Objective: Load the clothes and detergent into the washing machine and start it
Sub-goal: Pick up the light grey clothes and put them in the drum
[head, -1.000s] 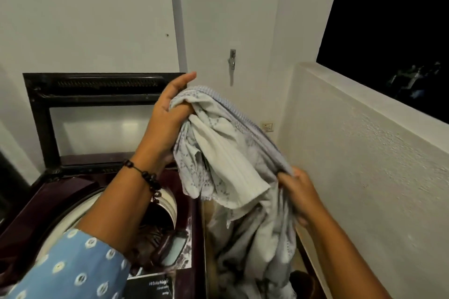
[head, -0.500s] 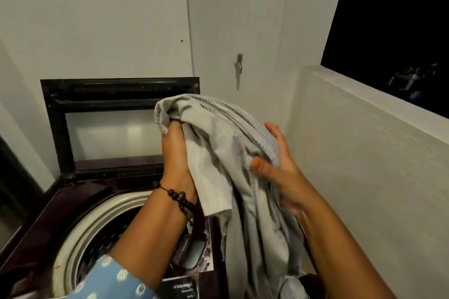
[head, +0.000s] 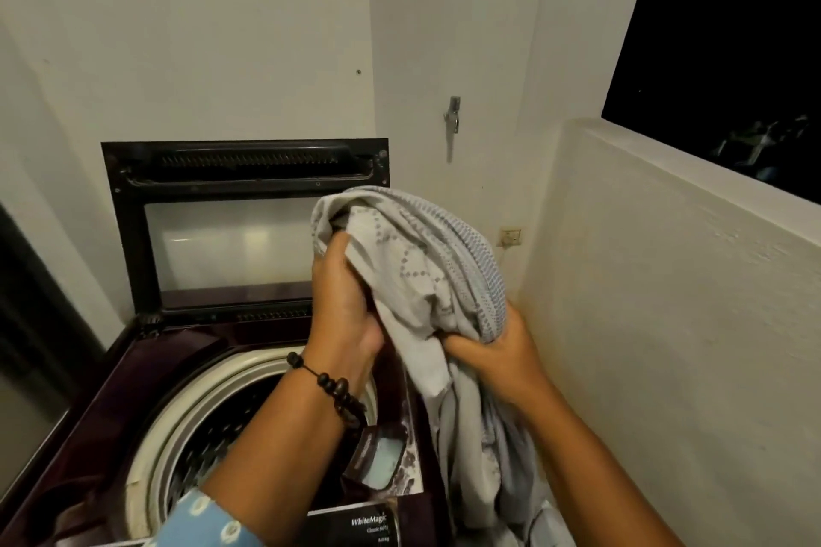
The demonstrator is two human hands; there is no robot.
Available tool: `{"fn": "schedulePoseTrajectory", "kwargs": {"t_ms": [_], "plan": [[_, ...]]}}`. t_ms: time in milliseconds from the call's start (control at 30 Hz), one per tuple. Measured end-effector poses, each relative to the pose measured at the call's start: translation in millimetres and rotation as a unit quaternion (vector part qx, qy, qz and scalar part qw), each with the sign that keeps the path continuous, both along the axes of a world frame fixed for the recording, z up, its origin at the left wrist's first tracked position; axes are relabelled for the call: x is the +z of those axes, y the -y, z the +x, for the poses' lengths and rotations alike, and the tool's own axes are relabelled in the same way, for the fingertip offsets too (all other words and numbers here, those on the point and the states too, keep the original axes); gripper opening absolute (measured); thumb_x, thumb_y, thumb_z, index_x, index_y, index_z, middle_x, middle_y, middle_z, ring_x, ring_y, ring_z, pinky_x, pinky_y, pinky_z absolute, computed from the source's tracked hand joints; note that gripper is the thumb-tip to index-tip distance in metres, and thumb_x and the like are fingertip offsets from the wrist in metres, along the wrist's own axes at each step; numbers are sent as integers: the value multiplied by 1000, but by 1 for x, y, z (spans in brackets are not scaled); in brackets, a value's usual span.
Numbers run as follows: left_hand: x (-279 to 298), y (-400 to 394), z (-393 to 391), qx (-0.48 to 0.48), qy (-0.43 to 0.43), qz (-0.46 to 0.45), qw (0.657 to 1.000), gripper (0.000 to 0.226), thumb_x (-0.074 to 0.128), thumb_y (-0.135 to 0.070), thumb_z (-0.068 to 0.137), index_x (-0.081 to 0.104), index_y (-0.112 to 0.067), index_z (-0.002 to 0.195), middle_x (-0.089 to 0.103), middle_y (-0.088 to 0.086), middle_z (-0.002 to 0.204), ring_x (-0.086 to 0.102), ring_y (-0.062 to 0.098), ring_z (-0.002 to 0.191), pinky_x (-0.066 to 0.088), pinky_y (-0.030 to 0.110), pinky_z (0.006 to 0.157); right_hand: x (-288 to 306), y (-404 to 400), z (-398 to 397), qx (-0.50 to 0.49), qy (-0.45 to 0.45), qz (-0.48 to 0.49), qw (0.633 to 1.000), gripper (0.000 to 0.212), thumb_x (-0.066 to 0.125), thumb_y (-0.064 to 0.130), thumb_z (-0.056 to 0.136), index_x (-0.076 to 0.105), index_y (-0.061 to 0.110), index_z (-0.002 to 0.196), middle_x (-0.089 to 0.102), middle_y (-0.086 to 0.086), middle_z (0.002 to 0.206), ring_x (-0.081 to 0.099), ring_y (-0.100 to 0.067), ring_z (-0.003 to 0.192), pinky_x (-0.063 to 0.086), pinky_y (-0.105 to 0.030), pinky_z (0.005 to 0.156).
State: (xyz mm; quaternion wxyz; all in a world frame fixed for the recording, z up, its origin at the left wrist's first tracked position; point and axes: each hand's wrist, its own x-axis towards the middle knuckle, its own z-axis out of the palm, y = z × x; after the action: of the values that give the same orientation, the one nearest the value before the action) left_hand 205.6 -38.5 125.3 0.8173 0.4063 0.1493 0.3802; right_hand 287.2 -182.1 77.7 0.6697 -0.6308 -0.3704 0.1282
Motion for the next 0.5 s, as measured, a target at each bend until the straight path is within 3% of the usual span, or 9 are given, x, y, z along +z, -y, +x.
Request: {"fn": "schedulePoseTrajectory", "kwargs": {"t_ms": [67,133,167,233,333,400,467,500], "plan": [[7,-9,-11,-12,-37,136,990,51,59,-28,86,51,-9,132,64,6,120,62,19,106,55,33,85,11,8,15,-10,8,-18,1000,60,74,28,53,66,16,111,74,12,102,69,-8,97,53,-22,81],[7,-24,-29,-65,-143,314,937,72,69,-40,84,34,-28,146,53,-2,137,55,17,123,52,35,93,22,17,31,-8,46,-75,996,61,75,30,52,66,19,111,75,7,103,70,-11,98,55,-31,85],[13,-30,-38,-92,-201,373,901,90,75,-47,78,21,-40,149,42,-4,149,44,18,135,46,40,103,31,21,36,-5,74,-114,991,62,76,30,53,66,20,113,74,7,105,69,-11,99,55,-35,88],[23,-39,-52,-110,-298,483,816,118,78,-58,60,-3,-56,147,5,-6,164,6,18,151,23,51,118,45,25,42,-9,140,-196,971,60,79,22,60,65,24,117,72,7,107,68,-10,99,54,-38,90],[48,-30,-52,-126,-387,644,648,143,81,-69,50,-31,-55,138,-26,-10,159,-33,16,142,-7,64,115,62,17,40,9,255,-310,916,50,82,18,67,65,25,114,64,4,104,60,-14,100,51,-35,86],[51,-8,-42,-125,-403,726,543,147,79,-70,52,-43,-49,133,-29,-7,158,-37,18,139,-16,66,110,70,6,31,38,313,-356,880,46,82,27,67,63,25,109,56,4,98,55,-15,97,49,-32,80],[44,13,-28,-132,-387,769,491,149,79,-67,56,-47,-44,131,-13,-2,163,-22,22,147,-15,71,108,77,-1,23,67,312,-351,881,60,81,28,65,57,29,119,56,6,104,56,-12,98,50,-32,81],[38,18,-23,-128,-373,781,484,147,80,-63,60,-47,-43,132,8,1,163,-1,23,151,-11,71,110,81,-2,20,75,292,-334,893,68,81,25,64,51,30,125,58,6,108,58,-12,98,52,-33,81]]}}
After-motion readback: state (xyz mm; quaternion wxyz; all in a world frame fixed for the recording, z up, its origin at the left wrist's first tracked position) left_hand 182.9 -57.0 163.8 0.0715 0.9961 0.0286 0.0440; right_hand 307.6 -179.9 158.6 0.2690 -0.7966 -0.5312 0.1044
